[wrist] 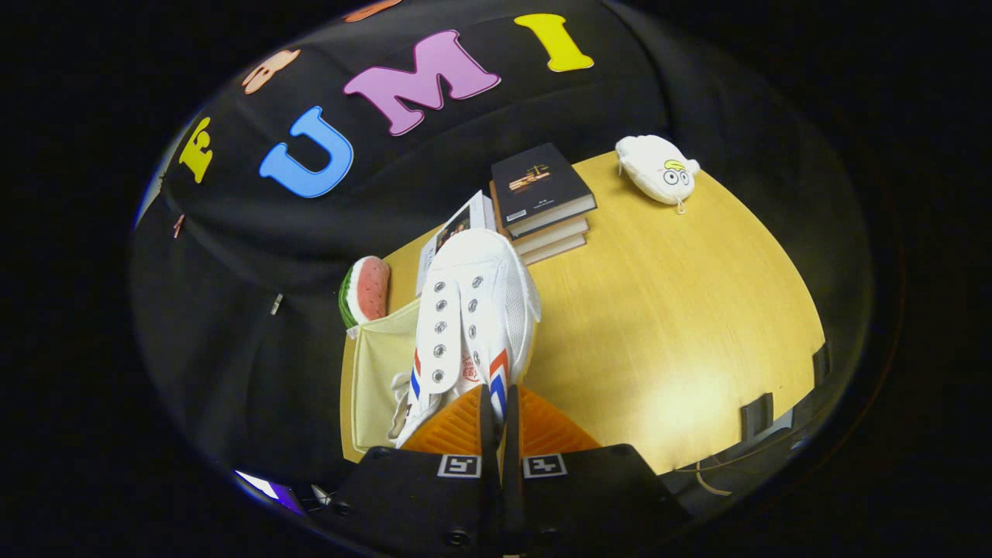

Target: Open the storage box then place both shoes into the box .Put the left shoe in first, then the right shoe, with the right side of both shoes facing outward in a uniform manner.

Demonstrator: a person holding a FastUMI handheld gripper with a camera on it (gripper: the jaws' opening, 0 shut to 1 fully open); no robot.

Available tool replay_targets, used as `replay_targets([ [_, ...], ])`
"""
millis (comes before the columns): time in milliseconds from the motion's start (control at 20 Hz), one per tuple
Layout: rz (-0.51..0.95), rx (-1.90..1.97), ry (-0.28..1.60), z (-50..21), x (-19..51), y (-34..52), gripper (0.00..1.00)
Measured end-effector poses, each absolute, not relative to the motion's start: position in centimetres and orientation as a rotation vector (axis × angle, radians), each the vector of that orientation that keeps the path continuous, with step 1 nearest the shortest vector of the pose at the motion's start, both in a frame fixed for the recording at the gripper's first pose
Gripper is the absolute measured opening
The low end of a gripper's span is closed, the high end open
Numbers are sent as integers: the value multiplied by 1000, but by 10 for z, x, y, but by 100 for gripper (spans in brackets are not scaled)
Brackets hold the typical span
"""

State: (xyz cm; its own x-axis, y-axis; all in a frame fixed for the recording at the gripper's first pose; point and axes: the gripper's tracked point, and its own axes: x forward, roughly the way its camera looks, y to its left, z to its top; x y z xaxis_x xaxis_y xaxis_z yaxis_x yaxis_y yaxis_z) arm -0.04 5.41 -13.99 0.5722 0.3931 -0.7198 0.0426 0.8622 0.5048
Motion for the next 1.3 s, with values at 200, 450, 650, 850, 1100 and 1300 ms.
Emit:
replay_targets([
  [200,278,507,979,-139,-4,110,5],
  [450,286,503,1021,-150,-2,161,5],
  [650,279,470,1046,-162,1,181,5],
  [850,263,441,1074,-174,2,190,5],
  [1100,297,495,1039,-166,15,216,38],
  [1300,349,507,926,-135,30,222,99],
])
